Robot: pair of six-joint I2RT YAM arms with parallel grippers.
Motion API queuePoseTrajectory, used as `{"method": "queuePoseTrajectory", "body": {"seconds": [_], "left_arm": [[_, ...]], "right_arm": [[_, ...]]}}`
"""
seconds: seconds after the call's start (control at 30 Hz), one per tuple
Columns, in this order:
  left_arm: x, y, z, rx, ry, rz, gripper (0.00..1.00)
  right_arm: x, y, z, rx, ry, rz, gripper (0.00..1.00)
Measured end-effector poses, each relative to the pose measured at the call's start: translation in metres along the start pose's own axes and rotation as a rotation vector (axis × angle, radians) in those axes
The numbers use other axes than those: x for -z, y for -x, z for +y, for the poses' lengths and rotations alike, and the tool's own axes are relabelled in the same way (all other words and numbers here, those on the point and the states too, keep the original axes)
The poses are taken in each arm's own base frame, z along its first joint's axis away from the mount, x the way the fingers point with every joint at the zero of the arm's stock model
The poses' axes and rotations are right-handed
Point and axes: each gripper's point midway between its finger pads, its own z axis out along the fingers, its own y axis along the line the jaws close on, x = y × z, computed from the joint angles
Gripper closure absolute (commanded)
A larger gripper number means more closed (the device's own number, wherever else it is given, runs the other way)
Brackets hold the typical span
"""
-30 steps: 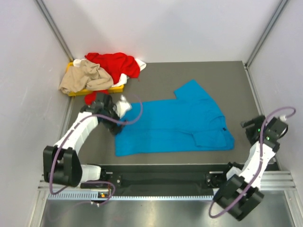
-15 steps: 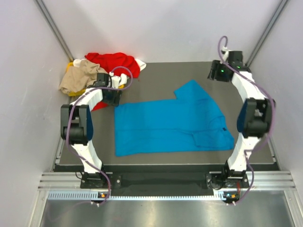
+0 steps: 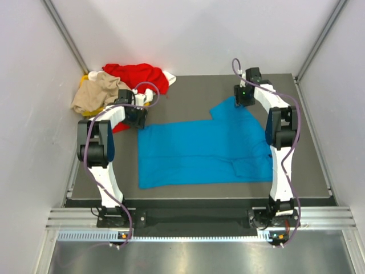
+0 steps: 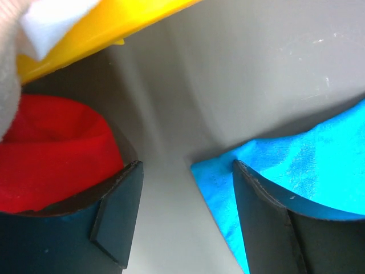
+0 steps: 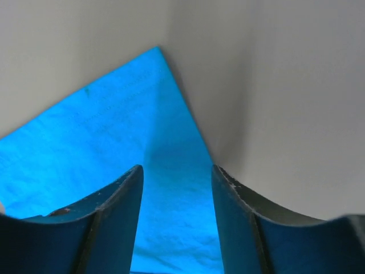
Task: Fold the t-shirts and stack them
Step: Fold the tshirt
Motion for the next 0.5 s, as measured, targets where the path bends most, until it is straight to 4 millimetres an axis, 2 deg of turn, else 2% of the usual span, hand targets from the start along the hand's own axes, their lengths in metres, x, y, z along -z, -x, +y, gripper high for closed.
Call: {"method": "queuePoseTrajectory", "body": {"seconds": [0.03,0.1,0.13,0.2,0.27,0.3,0.4,0.43,0.5], "left_arm": [[-0.001,0.0,-0.001,0.0,-0.005,-0.001,0.33],[-0.001,0.0,-0.002,0.002,-0.015,-0.004,0.36],[-0.001,0.001,-0.002,0.003,-0.018,-0.005,0.39],[-0.001,0.0,-0.003,0.004,-0.024,-0.004,0.45],[-0.002,0.0,-0.005,0.005,-0.034,-0.006,0.5],[-0.002,0.001,-0.006,0.005,-0.041,-0.009,0.53],[-0.002,0.002,-0.01,0.001,-0.062,-0.014,0.54],[-0.002,0.002,-0.012,0.0,-0.071,-0.015,0.51],[-0.001,0.001,-0.015,-0.001,-0.091,-0.011,0.47]], "right_arm": [[0.0,0.0,-0.001,0.004,-0.006,0.002,0.64],[-0.002,-0.004,-0.003,0.012,-0.017,0.014,0.73],[-0.003,-0.005,-0.004,0.014,-0.023,0.015,0.81],[-0.004,-0.004,-0.006,0.018,-0.032,0.012,0.87],[-0.004,-0.004,-0.007,0.016,-0.036,0.011,0.88],[-0.004,-0.005,-0.008,0.016,-0.038,0.012,0.86],[-0.004,-0.004,-0.006,0.012,-0.034,0.008,0.63],[-0.003,-0.004,-0.006,0.013,-0.033,0.007,0.5],[-0.002,-0.003,-0.005,0.013,-0.037,0.001,0.46]]}}
